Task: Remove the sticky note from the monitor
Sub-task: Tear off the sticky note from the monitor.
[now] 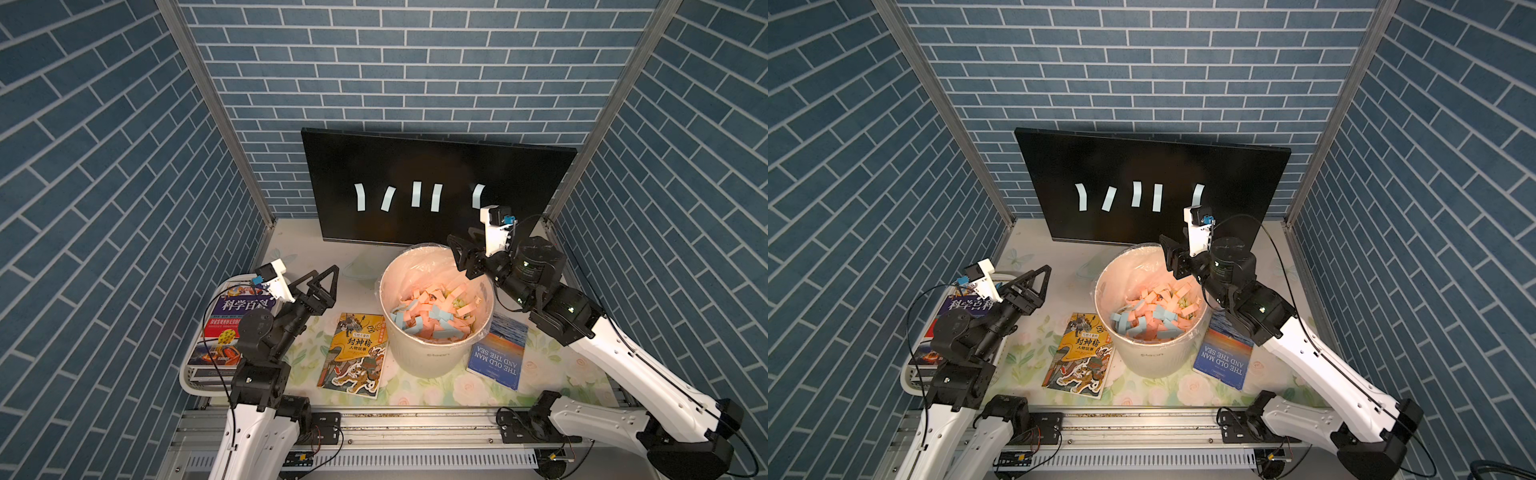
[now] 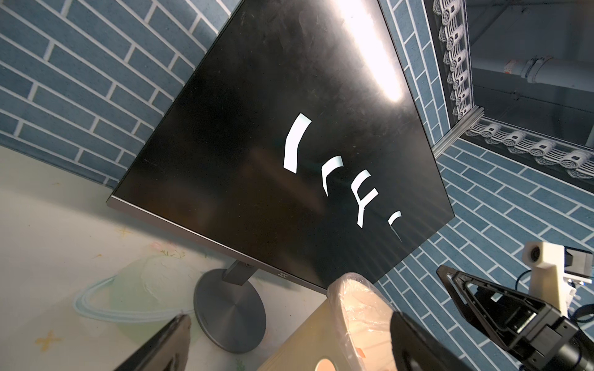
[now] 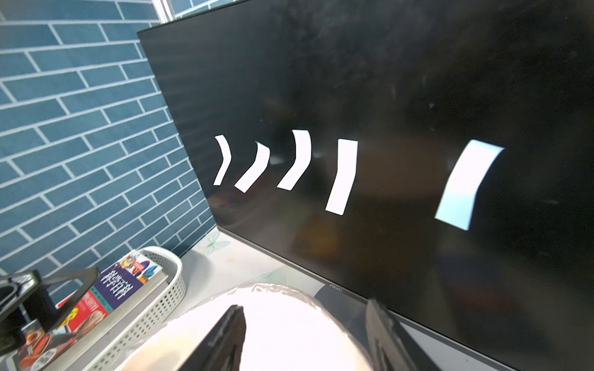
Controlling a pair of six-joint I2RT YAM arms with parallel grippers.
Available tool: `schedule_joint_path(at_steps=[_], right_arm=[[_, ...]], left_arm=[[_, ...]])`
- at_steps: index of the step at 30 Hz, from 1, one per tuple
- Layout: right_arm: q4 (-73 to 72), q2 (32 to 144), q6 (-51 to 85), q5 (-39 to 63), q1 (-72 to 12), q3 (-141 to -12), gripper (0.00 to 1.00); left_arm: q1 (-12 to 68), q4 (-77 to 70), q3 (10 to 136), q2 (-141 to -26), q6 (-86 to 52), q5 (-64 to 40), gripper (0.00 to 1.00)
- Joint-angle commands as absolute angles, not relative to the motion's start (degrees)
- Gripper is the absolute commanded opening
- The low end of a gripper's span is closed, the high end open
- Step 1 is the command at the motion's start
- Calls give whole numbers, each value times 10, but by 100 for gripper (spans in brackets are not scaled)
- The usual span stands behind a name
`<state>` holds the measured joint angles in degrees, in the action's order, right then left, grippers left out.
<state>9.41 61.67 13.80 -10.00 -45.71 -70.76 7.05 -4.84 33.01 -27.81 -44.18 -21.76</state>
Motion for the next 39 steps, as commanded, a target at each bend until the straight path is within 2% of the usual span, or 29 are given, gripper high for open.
schedule_joint_path(at_steps=[1, 15, 26, 39], right_arm=[[54, 604, 183, -64, -428, -708, 64], [-31, 615, 310, 40, -297, -669, 67], [-152, 649, 458, 169, -191, -610, 67], [-263, 706, 557, 242, -156, -586, 66]], left_arm=[[72, -51, 327, -271, -438, -222, 100], [72, -45, 326, -267, -434, -220, 100], [72, -35, 333, -268, -423, -218, 100], [72, -35, 331, -269, -422, -219, 100]])
